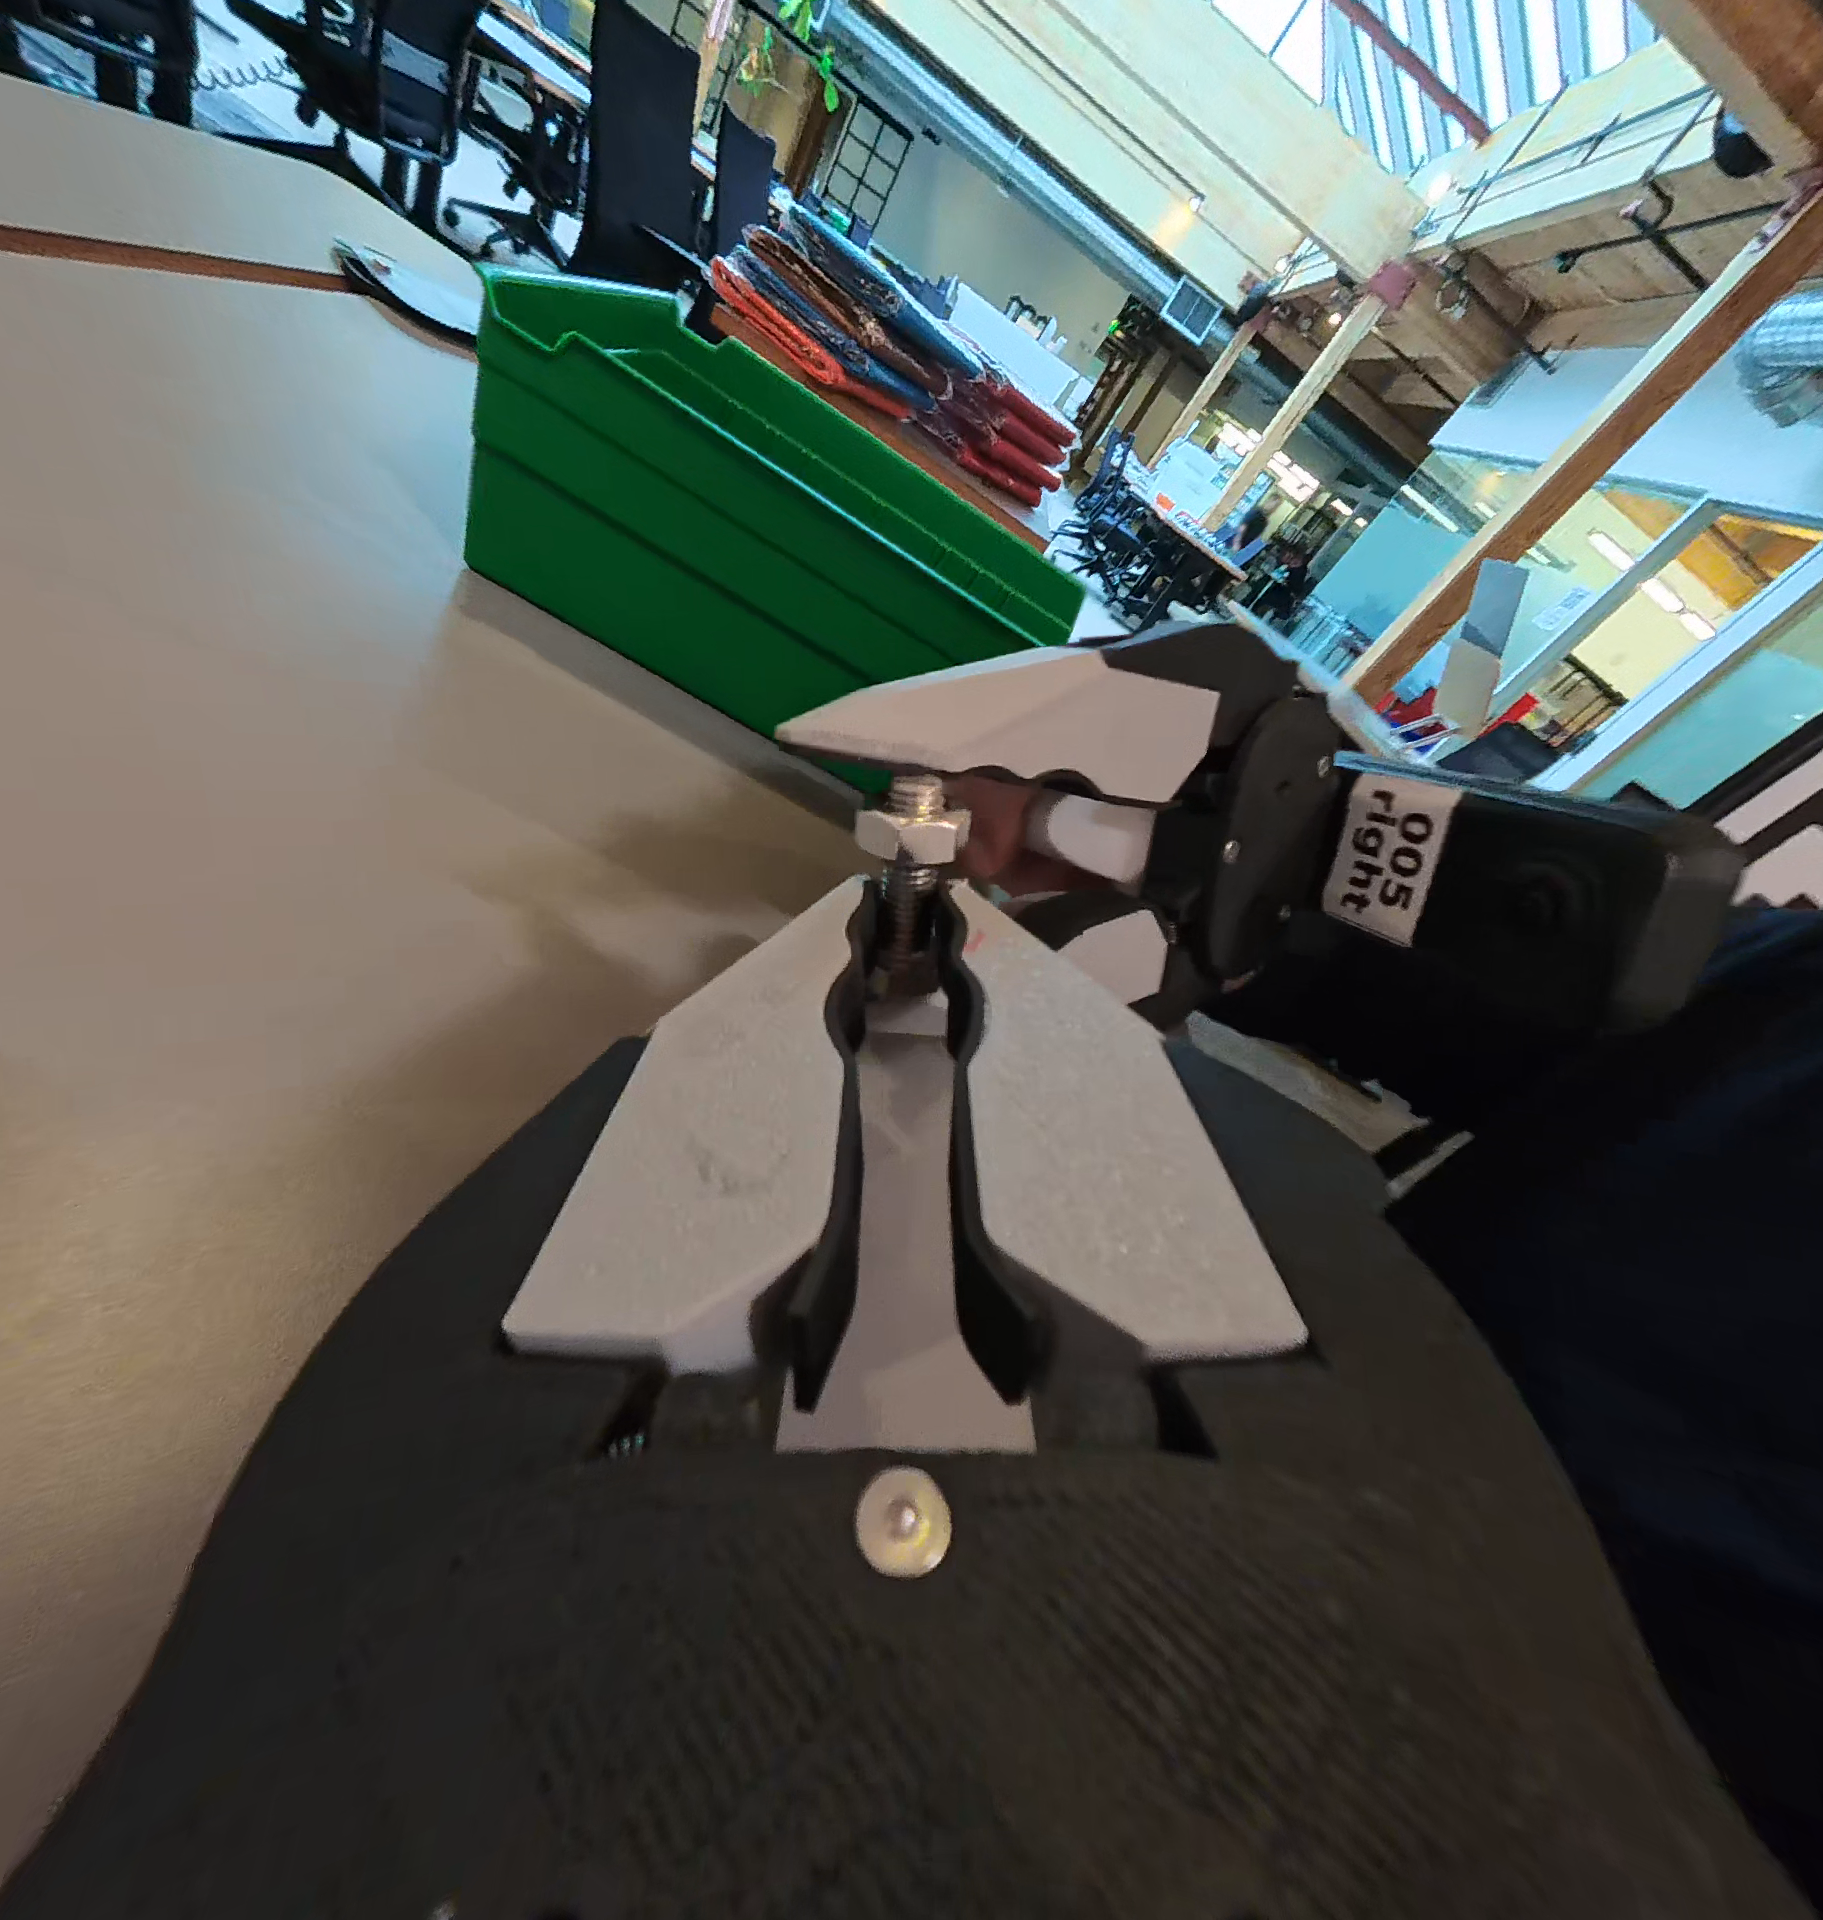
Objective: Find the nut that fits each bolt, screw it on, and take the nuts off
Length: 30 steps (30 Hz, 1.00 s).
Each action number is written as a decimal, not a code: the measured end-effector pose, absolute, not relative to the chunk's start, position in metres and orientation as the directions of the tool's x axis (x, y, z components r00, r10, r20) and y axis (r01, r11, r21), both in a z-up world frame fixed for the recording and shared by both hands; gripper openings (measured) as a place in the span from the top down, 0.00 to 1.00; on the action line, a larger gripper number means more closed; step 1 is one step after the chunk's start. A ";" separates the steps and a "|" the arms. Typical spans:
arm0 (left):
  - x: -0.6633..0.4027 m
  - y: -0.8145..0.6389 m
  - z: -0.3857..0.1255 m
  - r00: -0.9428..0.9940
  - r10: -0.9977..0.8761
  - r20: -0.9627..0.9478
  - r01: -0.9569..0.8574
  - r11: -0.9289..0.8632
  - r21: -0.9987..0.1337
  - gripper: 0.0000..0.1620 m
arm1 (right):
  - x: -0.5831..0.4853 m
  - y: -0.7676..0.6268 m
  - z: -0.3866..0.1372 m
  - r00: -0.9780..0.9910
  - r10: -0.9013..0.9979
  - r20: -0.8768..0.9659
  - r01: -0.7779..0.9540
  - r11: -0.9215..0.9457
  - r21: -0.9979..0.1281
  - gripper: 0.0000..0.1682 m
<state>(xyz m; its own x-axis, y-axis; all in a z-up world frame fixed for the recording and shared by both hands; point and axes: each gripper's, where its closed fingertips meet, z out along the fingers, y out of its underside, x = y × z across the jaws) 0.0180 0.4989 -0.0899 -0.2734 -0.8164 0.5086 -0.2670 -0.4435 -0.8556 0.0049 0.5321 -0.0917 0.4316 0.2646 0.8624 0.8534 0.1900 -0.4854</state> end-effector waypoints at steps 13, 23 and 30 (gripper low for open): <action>0.006 0.553 -0.089 0.019 -0.986 0.163 -0.205 -0.164 -0.965 0.96 | 0.009 0.522 -0.096 0.726 0.668 0.160 0.305 -0.105 -0.947 0.77; 0.028 0.515 -0.093 -0.074 -0.989 0.129 -0.229 -0.109 -0.967 0.96 | 0.004 0.531 -0.072 0.714 0.646 -0.270 -0.099 -0.289 -0.952 0.74; 0.026 0.517 -0.091 -0.041 -0.997 0.063 -0.226 -0.052 -0.973 0.96 | 0.017 0.537 -0.076 0.791 0.583 -0.184 -0.030 -0.263 -0.964 0.74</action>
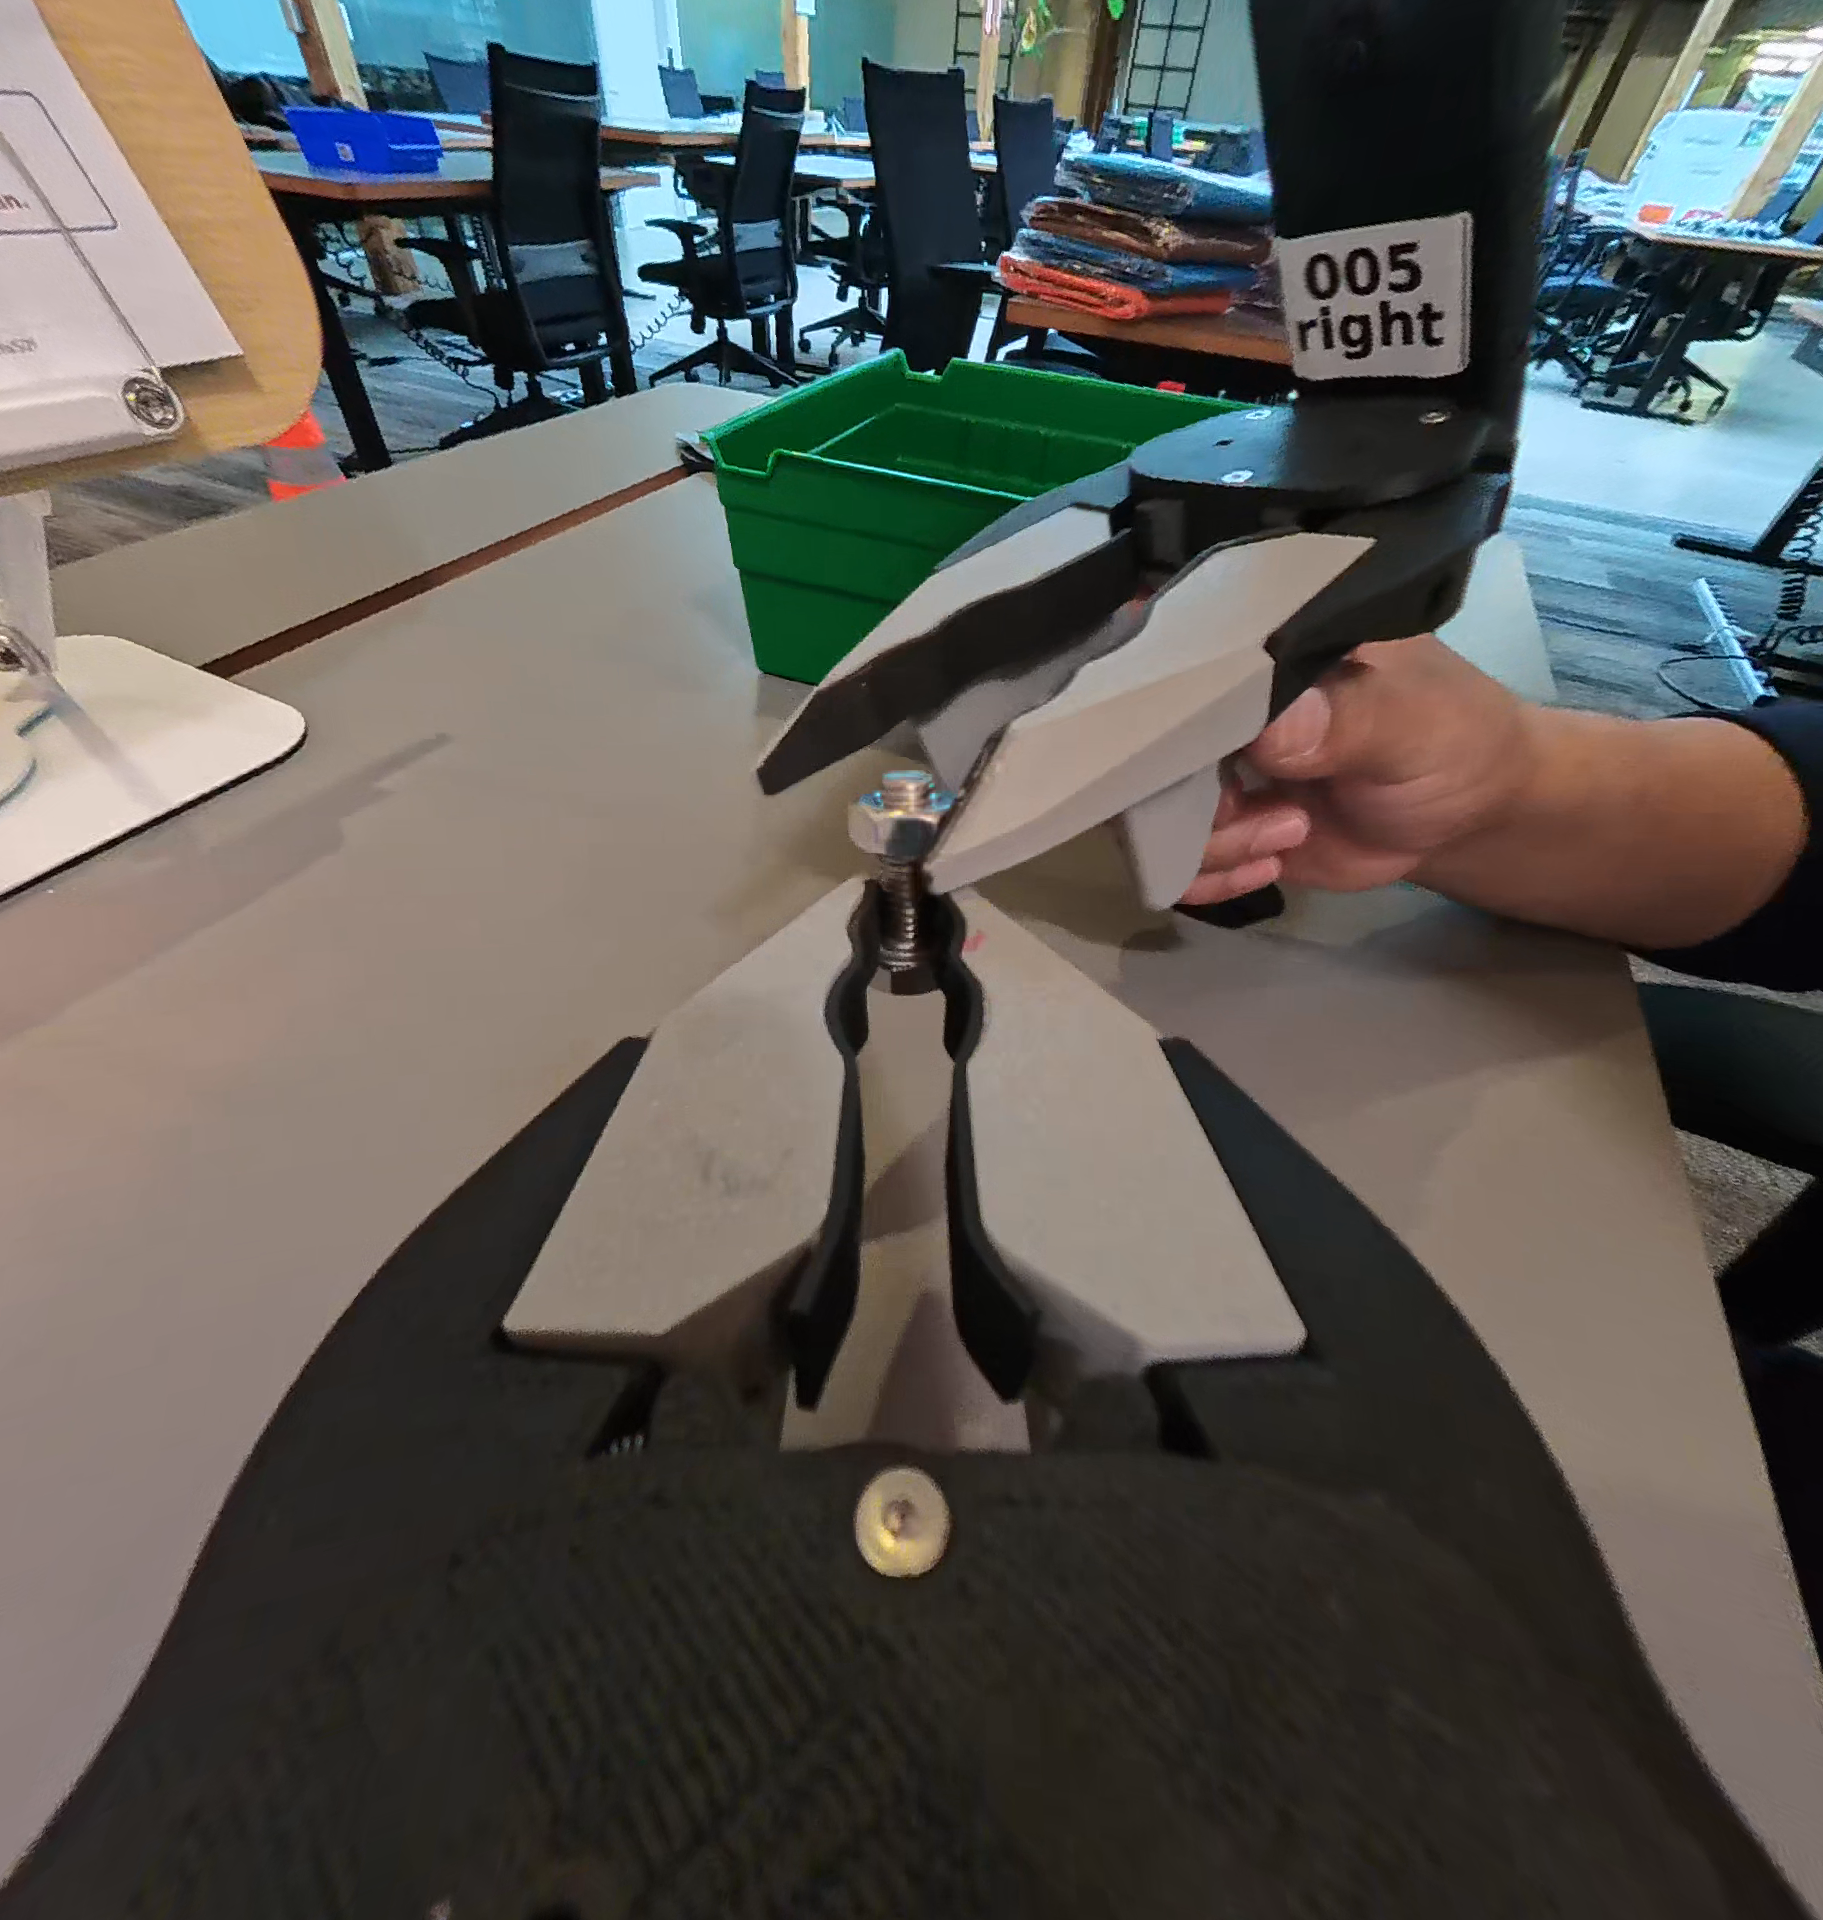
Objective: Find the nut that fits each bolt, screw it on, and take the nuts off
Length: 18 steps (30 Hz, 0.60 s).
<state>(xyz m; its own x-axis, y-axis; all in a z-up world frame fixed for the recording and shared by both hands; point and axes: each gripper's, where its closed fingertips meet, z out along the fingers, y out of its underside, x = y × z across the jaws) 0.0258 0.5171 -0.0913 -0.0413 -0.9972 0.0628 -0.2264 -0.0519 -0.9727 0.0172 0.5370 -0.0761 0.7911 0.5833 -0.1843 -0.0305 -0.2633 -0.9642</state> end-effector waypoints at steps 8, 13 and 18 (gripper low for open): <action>0.024 0.532 -0.093 0.050 -0.999 0.018 -0.233 -0.029 -0.972 0.96 | 0.009 0.529 -0.073 0.768 0.618 -0.166 -0.018 -0.239 -0.971 0.87; 0.027 0.526 -0.091 0.046 -0.998 -0.031 -0.233 0.019 -0.972 0.96 | 0.008 0.532 -0.069 0.760 0.602 -0.246 -0.107 -0.257 -0.960 0.89; 0.031 0.519 -0.094 0.042 -0.995 -0.093 -0.254 0.080 -0.964 0.96 | 0.005 0.531 -0.075 0.750 0.617 -0.240 -0.085 -0.270 -0.959 0.91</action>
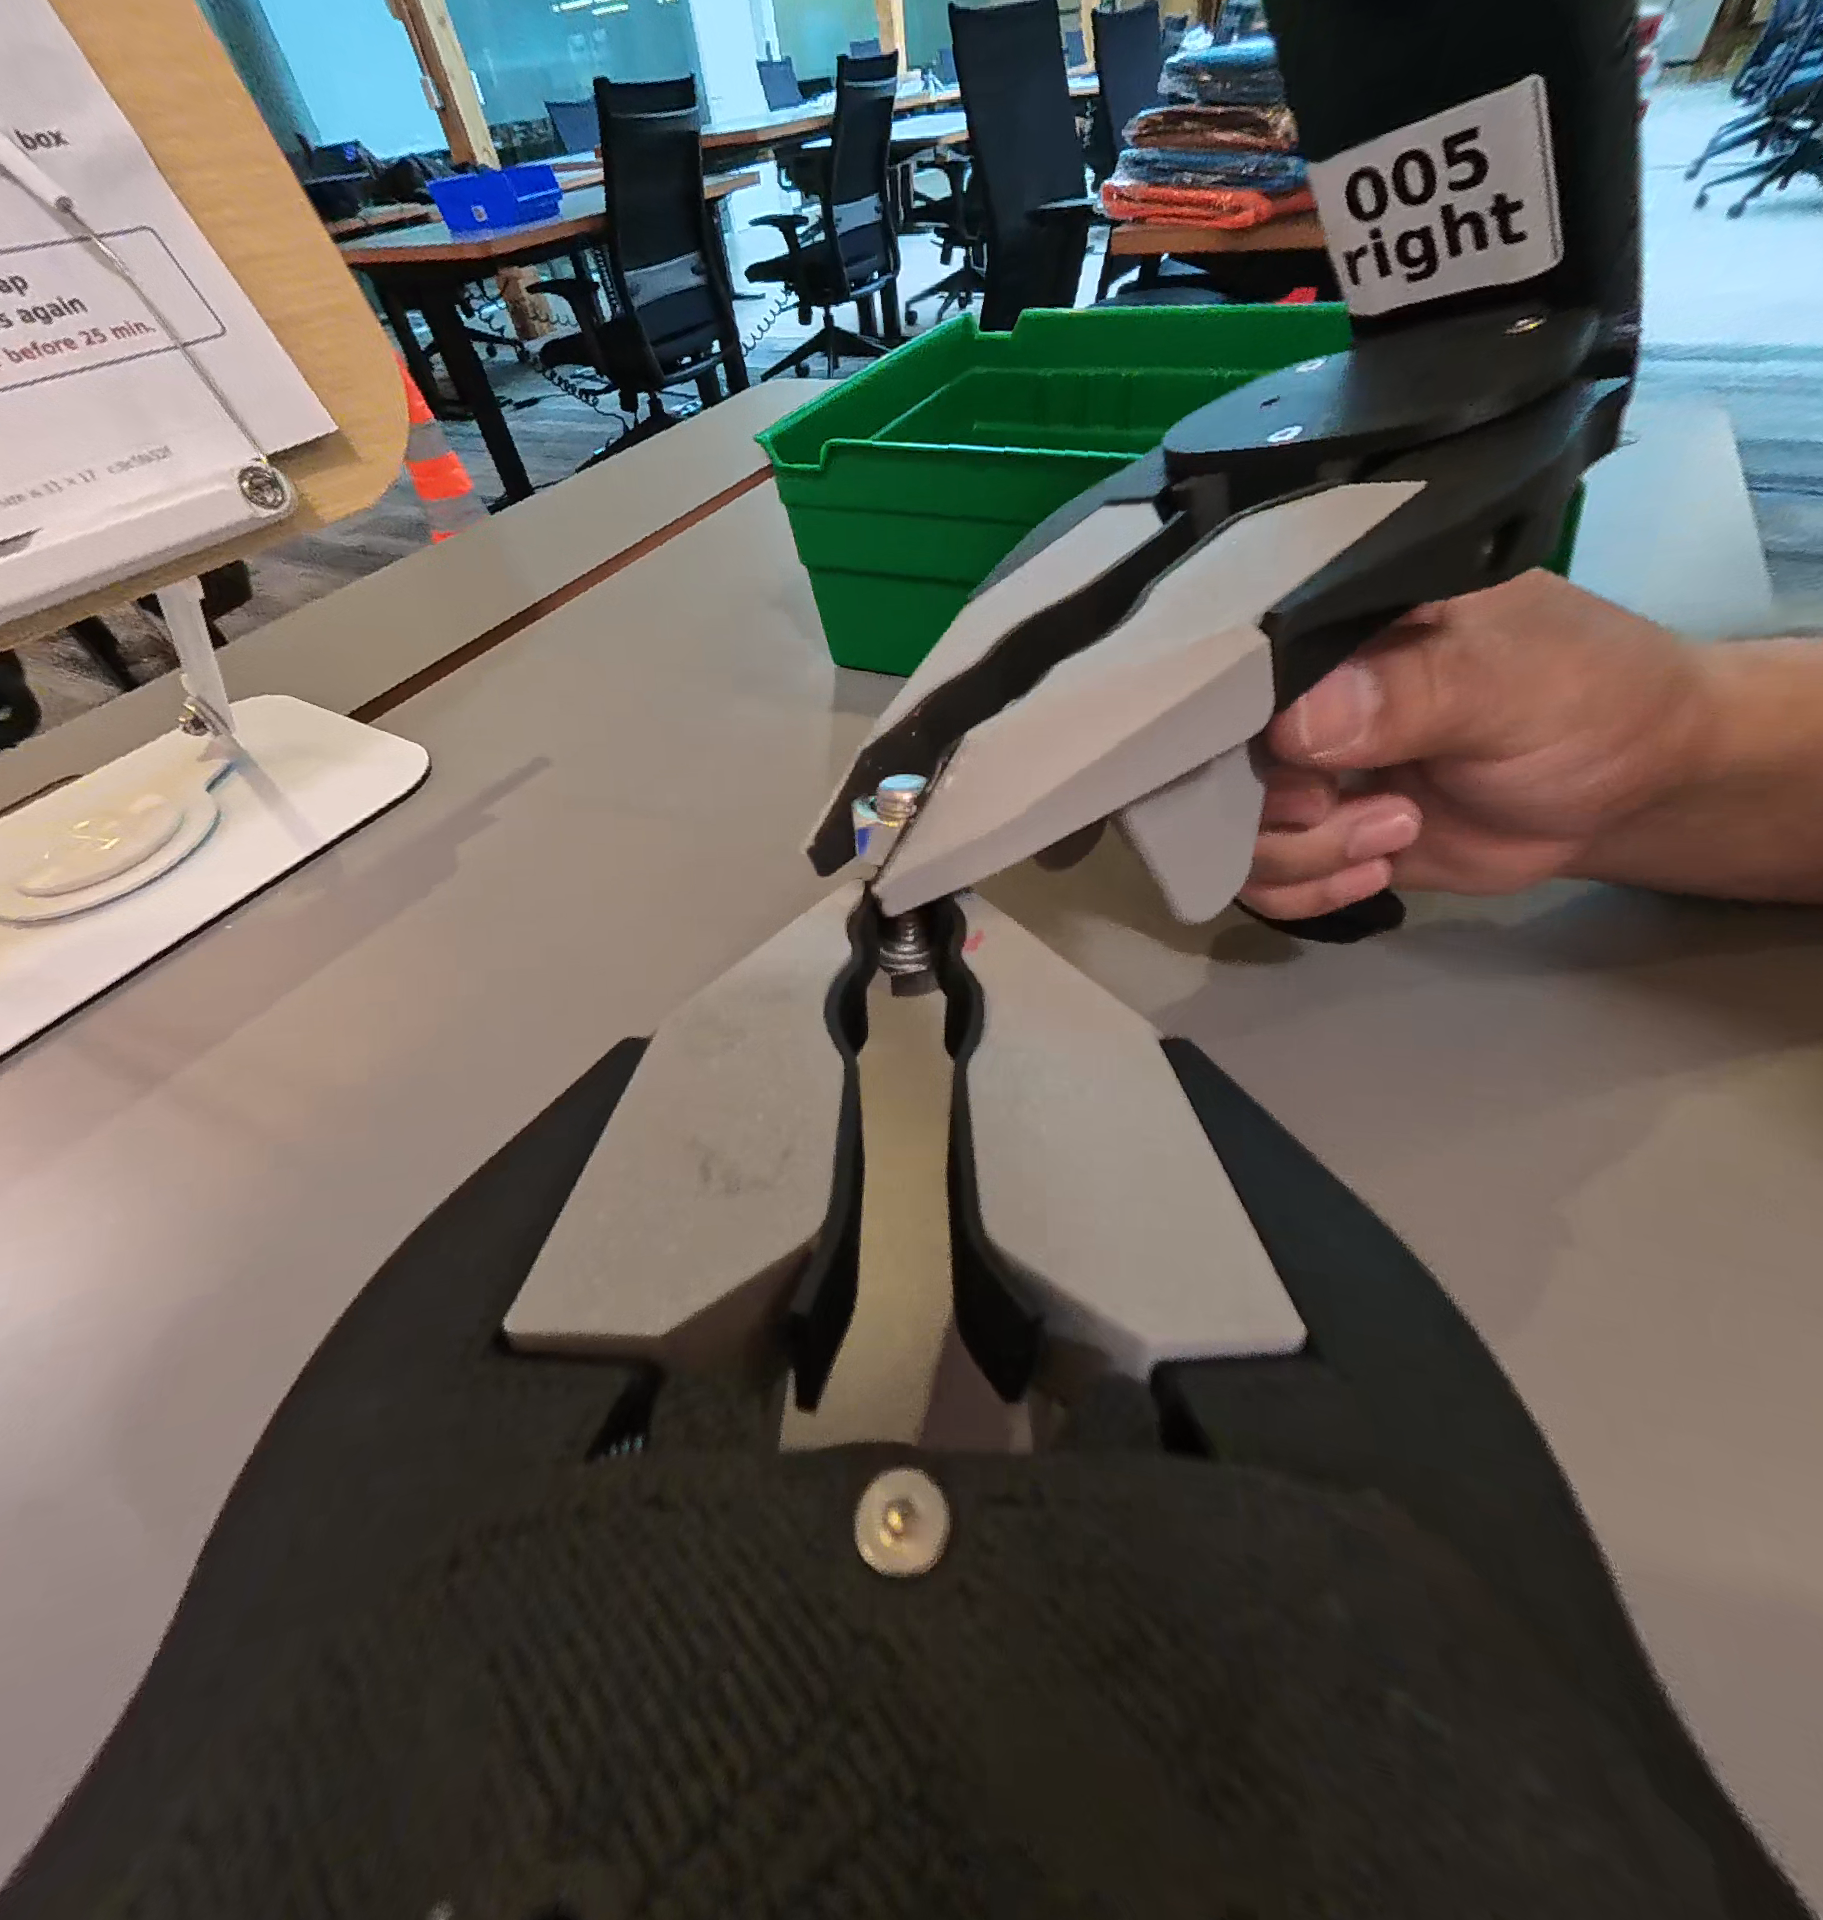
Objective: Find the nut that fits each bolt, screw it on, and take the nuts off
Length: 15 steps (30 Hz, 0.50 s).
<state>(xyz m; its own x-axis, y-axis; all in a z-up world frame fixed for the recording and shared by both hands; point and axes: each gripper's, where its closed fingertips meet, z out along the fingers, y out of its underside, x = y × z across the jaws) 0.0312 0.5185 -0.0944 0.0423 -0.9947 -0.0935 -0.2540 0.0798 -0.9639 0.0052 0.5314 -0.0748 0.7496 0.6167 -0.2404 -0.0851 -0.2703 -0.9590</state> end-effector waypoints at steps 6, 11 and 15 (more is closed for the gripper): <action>0.029 0.514 -0.092 -0.012 -1.000 -0.016 -0.222 0.018 -0.975 0.86 | 0.010 0.531 -0.075 0.789 0.594 -0.158 -0.011 -0.244 -0.970 0.91; 0.029 0.516 -0.097 0.017 -0.997 -0.072 -0.258 0.065 -0.964 0.85 | 0.013 0.534 -0.080 0.801 0.572 -0.173 -0.020 -0.264 -0.964 0.91; 0.027 0.523 -0.098 0.068 -0.996 -0.054 -0.269 0.034 -0.963 0.85 | 0.010 0.534 -0.082 0.797 0.578 -0.174 -0.017 -0.267 -0.964 0.91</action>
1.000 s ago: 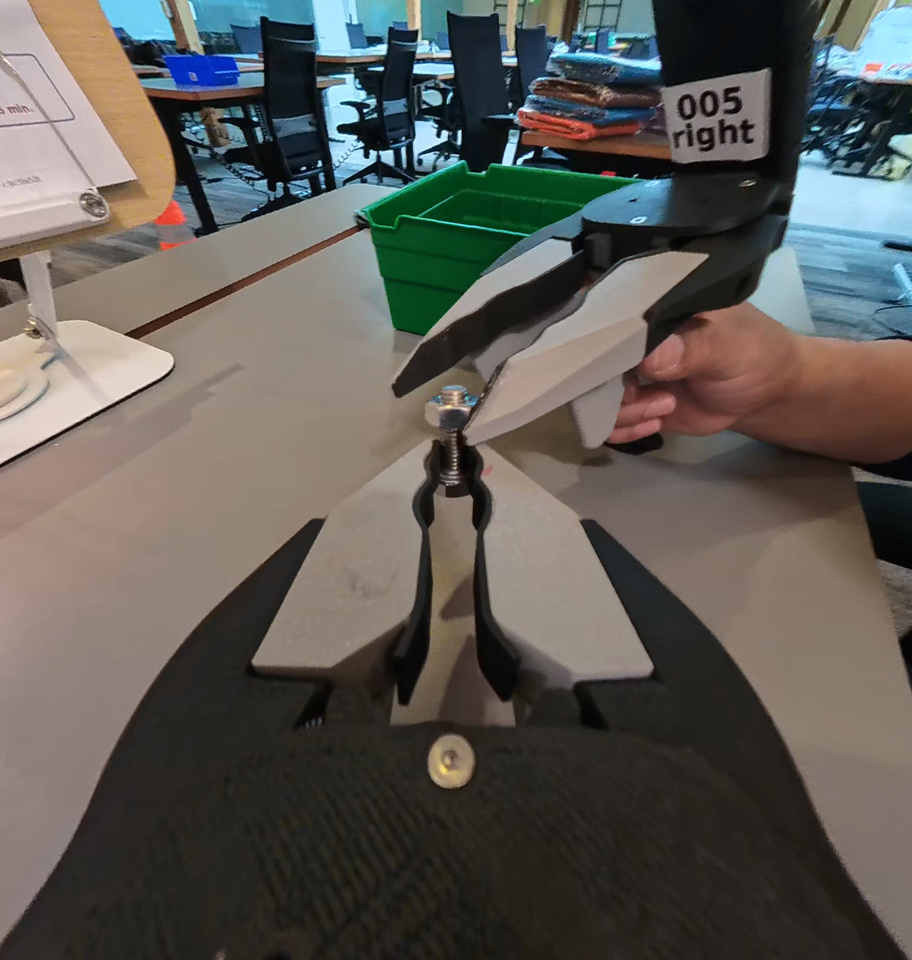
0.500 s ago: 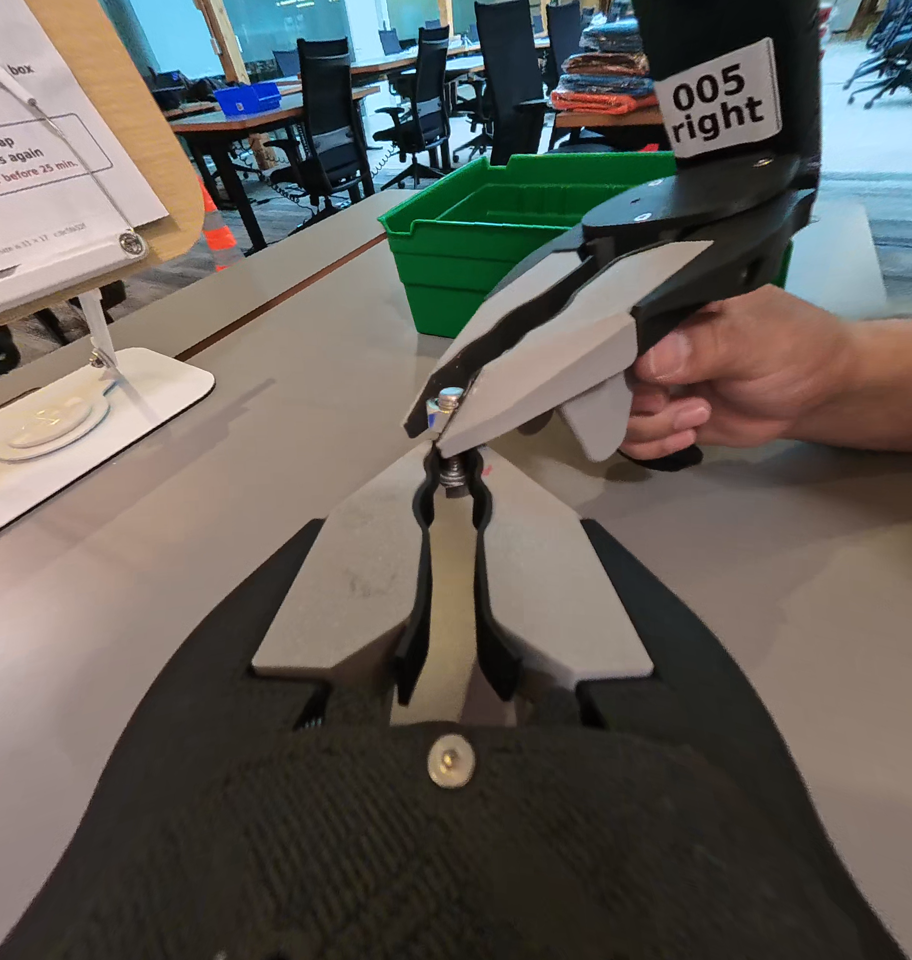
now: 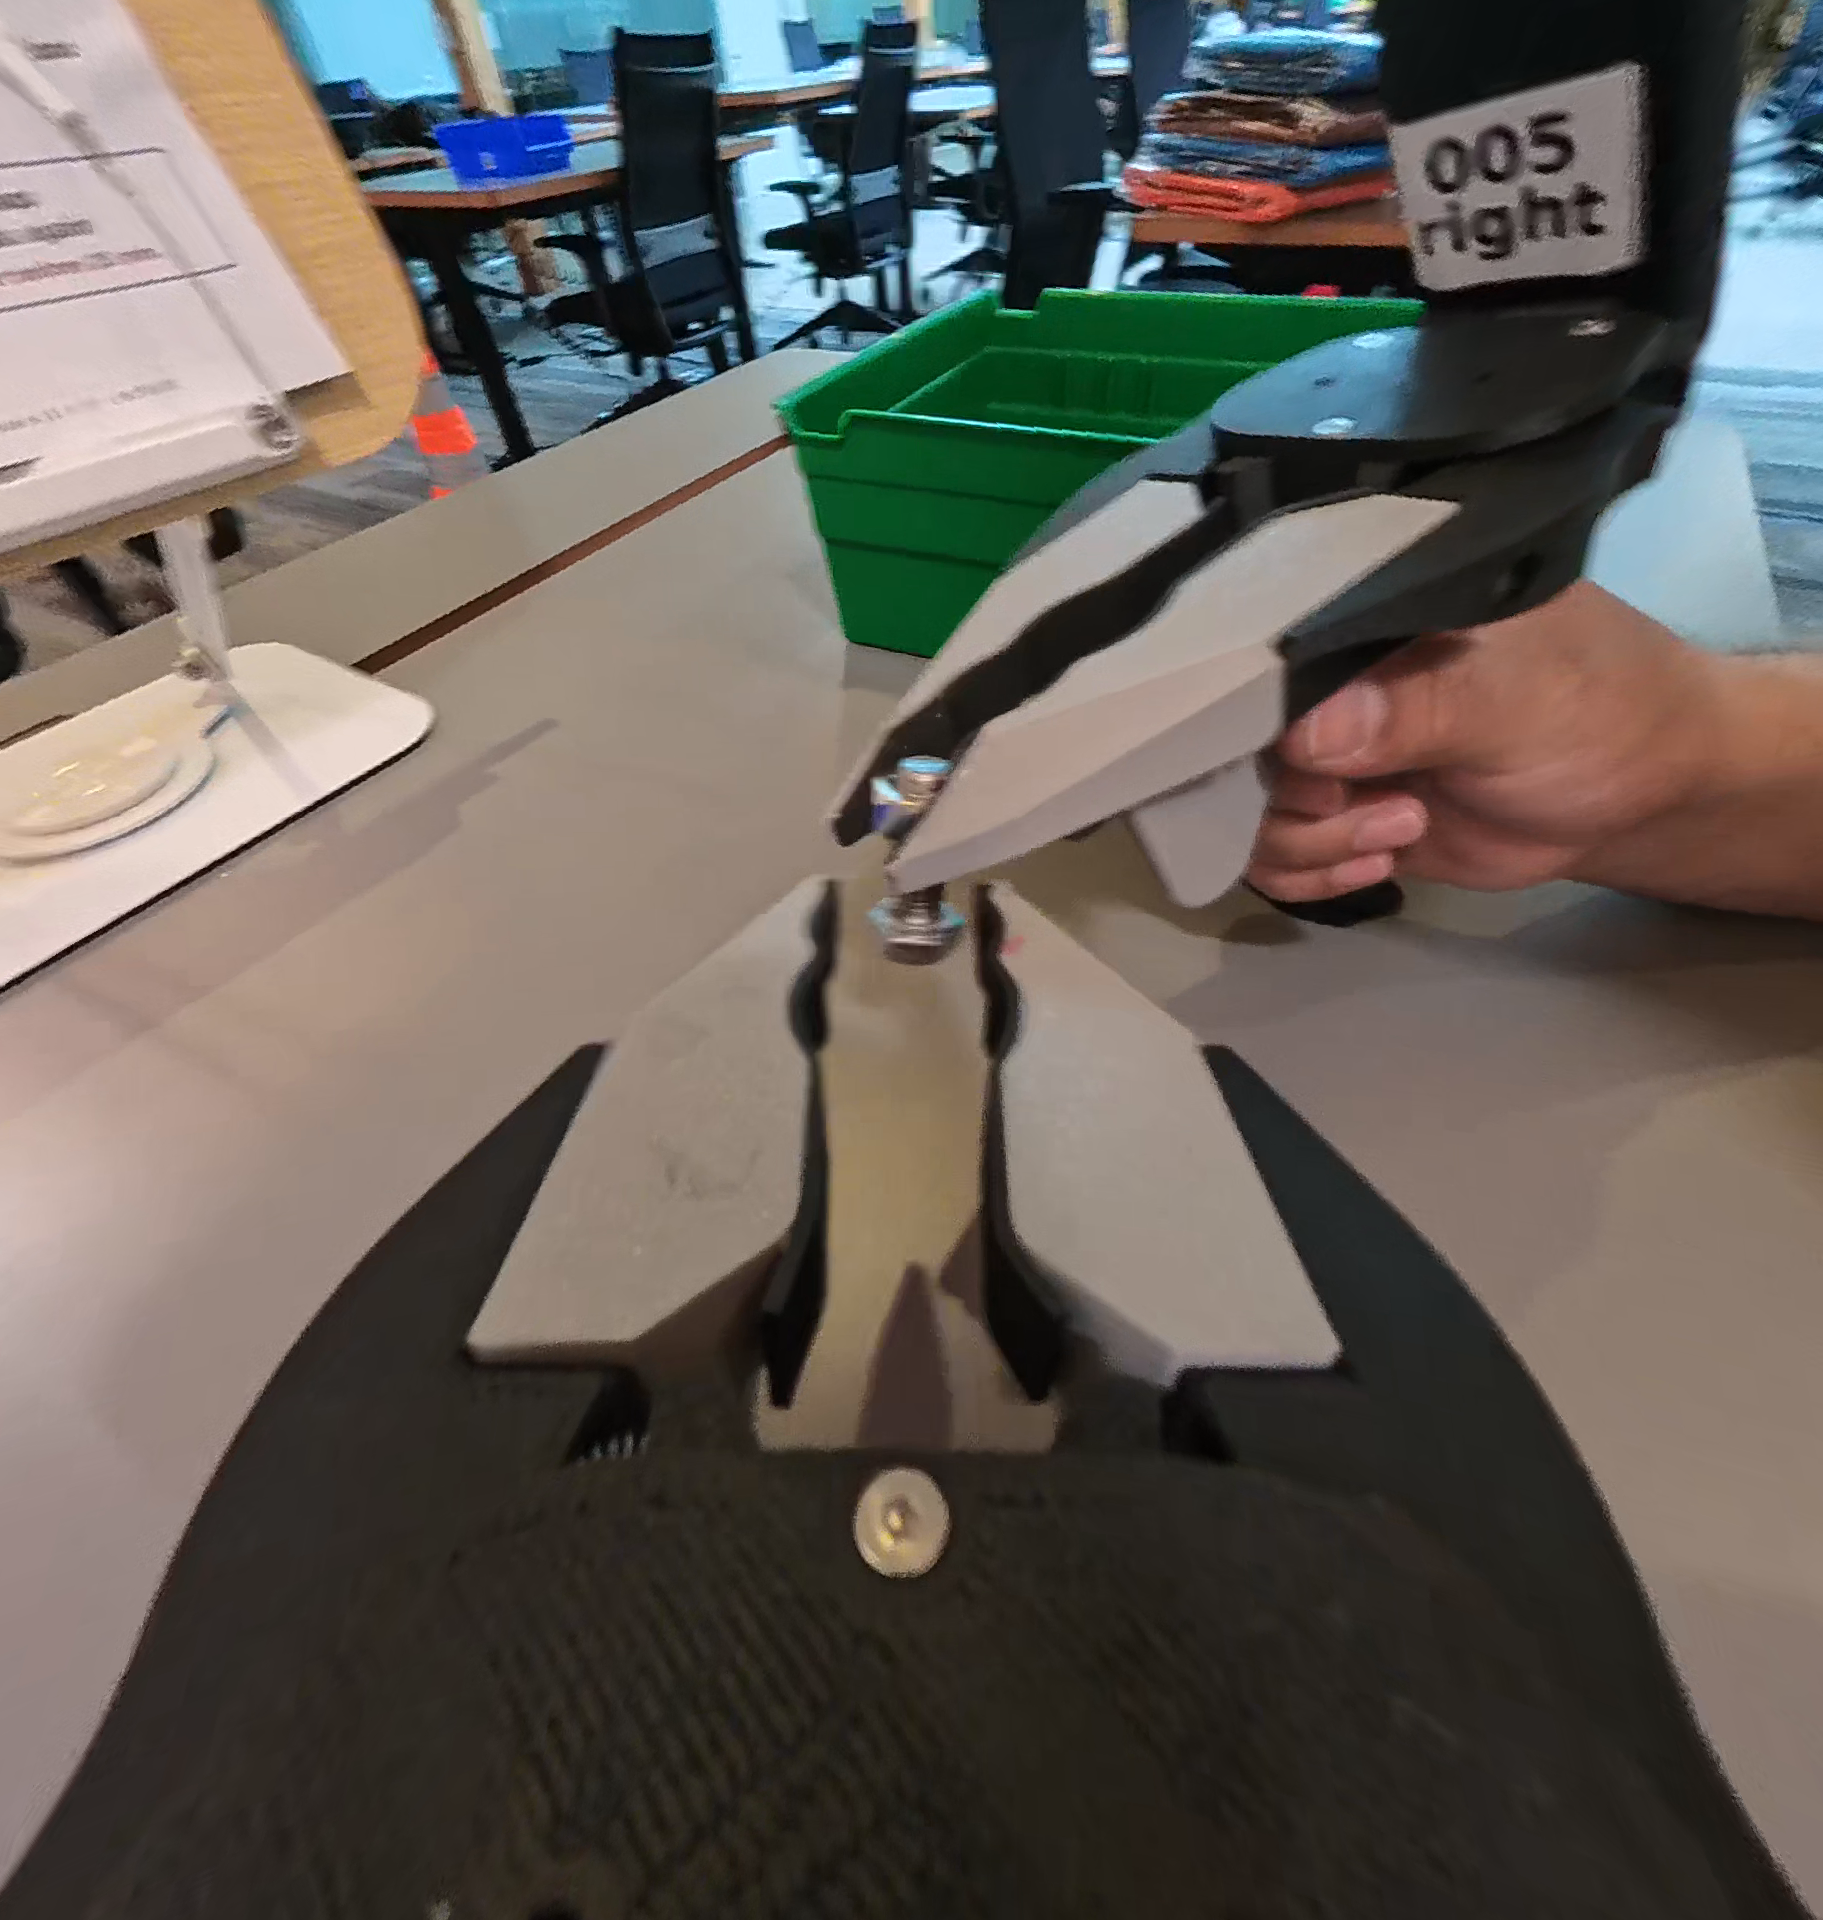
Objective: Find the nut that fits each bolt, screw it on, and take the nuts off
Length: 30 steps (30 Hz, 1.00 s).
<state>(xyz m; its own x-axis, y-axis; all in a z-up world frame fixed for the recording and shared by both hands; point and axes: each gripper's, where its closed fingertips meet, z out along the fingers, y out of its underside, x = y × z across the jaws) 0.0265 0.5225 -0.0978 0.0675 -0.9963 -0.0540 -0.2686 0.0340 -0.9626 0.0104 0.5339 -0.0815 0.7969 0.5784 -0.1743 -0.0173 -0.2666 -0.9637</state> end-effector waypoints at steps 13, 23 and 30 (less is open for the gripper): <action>0.033 0.518 -0.119 0.037 -0.999 -0.024 -0.339 0.010 -0.941 0.86 | 0.007 0.531 -0.073 0.788 0.586 -0.188 -0.059 -0.232 -0.971 0.91; 0.036 0.513 -0.122 0.027 -0.999 -0.046 -0.351 0.033 -0.936 0.85 | 0.000 0.527 -0.071 0.769 0.606 -0.202 -0.070 -0.234 -0.970 0.91; 0.037 0.515 -0.124 0.035 -0.996 -0.078 -0.364 0.060 -0.929 0.83 | 0.002 0.527 -0.069 0.761 0.608 -0.227 -0.098 -0.239 -0.966 0.91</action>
